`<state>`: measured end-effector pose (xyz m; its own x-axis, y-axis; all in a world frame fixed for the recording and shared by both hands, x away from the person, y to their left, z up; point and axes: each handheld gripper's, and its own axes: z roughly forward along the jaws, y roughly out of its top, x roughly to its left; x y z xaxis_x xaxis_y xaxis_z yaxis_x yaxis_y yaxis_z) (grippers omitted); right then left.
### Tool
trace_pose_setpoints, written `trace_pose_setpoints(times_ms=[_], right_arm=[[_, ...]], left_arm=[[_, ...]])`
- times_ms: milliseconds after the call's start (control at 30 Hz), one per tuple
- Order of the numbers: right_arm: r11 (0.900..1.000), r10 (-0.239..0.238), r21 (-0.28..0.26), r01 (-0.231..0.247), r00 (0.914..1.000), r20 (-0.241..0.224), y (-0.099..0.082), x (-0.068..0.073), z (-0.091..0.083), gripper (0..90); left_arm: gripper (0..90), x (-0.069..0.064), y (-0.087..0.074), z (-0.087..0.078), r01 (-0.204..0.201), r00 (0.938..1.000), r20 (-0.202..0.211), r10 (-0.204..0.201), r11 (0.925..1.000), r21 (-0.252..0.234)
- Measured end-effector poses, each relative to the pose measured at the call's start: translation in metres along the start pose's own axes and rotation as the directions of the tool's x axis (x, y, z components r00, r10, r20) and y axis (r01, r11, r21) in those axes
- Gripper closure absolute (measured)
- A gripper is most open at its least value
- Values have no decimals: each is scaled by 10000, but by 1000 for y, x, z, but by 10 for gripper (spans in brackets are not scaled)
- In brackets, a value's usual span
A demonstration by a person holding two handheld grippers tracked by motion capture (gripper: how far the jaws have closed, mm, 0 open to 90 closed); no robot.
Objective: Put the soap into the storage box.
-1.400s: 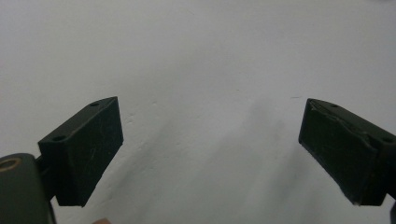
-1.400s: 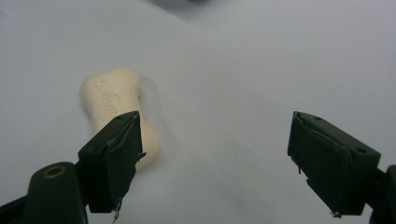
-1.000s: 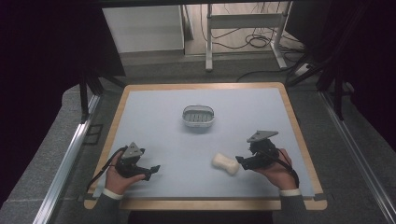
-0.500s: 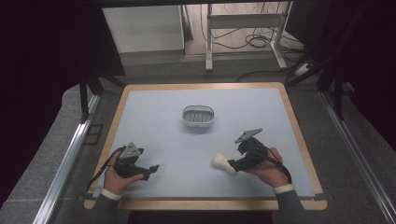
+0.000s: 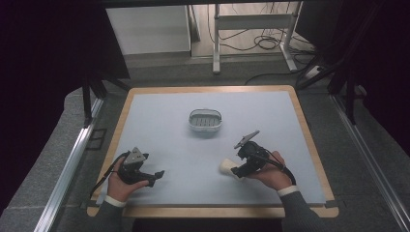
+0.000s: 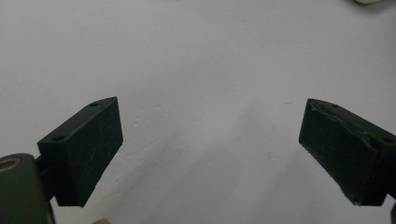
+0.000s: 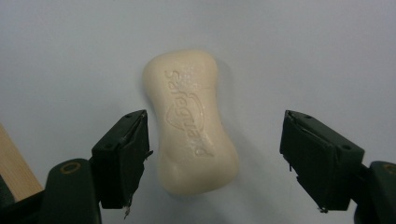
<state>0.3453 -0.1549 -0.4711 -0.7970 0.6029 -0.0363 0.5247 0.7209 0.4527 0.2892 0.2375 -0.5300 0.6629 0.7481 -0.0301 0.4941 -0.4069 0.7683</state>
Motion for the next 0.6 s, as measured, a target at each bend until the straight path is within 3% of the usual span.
trace_pose_setpoints(times_ms=[300, 600], right_arm=[[9991, -241, 352, 250, 9994, -253, 7, 5, 10, 248], [9913, -487, 1199, 536, 9979, -435, 14, 9, 25, 275]], left_arm=[[67, -1, 0, 2, -25, 10000, 37, 24, 10000, 83], [67, -1, 0, 2, -48, 10000, -35, 49, 9999, 110]])
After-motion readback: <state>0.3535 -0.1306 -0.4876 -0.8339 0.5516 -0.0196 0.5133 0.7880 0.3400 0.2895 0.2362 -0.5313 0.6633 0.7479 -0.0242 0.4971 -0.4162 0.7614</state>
